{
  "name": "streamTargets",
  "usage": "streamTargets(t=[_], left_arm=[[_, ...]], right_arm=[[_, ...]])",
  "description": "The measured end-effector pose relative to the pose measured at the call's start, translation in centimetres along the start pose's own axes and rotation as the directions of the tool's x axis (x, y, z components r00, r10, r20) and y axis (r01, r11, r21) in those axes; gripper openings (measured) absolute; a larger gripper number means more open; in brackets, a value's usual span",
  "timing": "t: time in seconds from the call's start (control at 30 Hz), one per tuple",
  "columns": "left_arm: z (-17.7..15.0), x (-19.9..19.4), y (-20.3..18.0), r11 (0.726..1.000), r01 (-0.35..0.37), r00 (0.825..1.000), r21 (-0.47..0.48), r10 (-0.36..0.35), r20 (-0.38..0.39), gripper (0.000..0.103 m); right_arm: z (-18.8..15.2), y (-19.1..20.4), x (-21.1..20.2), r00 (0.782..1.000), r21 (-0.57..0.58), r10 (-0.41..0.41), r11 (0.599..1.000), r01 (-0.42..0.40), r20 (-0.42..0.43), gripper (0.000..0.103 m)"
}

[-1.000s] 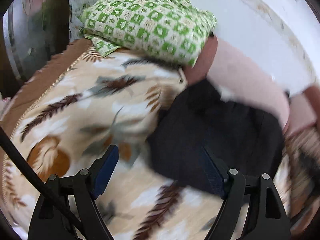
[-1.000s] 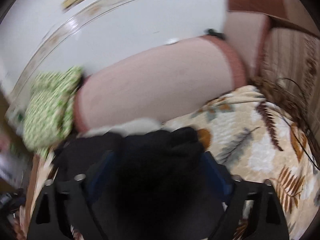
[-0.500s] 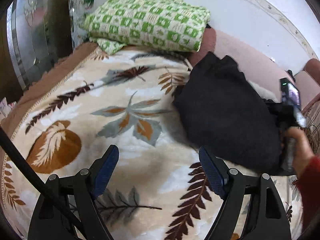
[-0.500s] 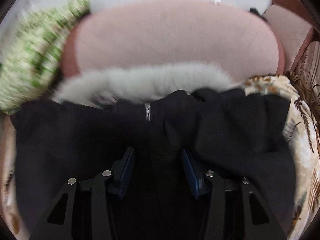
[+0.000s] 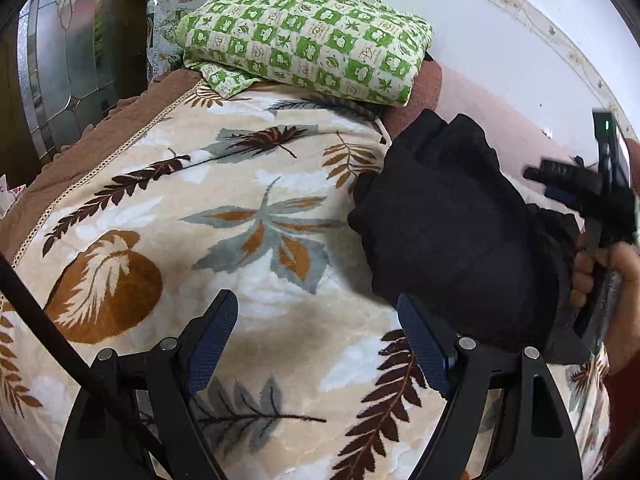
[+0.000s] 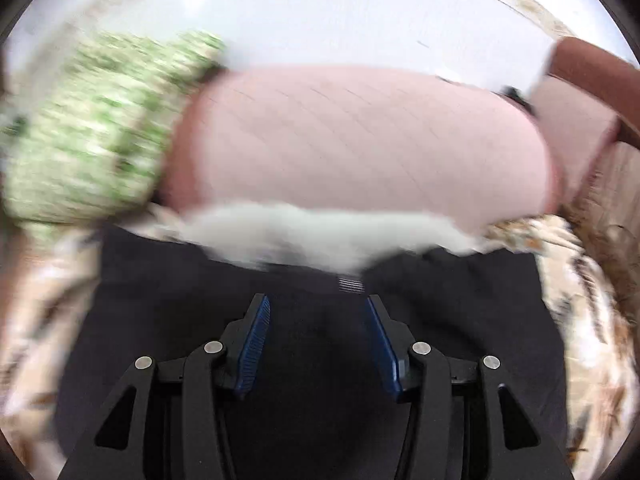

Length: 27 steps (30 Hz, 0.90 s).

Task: Fold large clothes

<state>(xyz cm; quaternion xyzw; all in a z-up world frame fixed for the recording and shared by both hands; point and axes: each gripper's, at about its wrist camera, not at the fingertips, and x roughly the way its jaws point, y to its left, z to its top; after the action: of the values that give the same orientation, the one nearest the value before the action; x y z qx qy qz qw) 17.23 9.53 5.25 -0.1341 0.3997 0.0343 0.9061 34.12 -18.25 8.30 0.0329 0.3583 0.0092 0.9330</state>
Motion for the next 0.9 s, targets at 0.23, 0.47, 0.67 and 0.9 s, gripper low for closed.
streamTargets(t=[0.23,0.47,0.67,0.9], left_arm=[[0.1,0.6,0.6,1.000,0.011,1.000,-0.022,-0.012,-0.025,0.081],[0.1,1.6,0.1,1.000,0.003,0.999,0.008,-0.002,-0.050,0.081],[-0.4,1.0,0.0,1.000,0.011,0.999,0.010,-0.011,-0.043,0.081],[-0.7,1.3,-0.5,1.000,0.010,0.999,0.023,-0.008,-0.052,0.081]], right_arm=[[-1.3,9.4,7.5,0.992,-0.171,-0.021,0.985,-0.001,-0.123,0.054],[-1.5,10.7,12.0,0.974,-0.226,-0.123,0.971,0.078,-0.190,0.059],[-0.7,6.0,2.6,0.999,-0.130,0.009,0.991,-0.013,-0.031,0.061],[-2.3,-10.1,-2.4,0.976,0.147,-0.216,0.966,0.212,0.014,0.062]])
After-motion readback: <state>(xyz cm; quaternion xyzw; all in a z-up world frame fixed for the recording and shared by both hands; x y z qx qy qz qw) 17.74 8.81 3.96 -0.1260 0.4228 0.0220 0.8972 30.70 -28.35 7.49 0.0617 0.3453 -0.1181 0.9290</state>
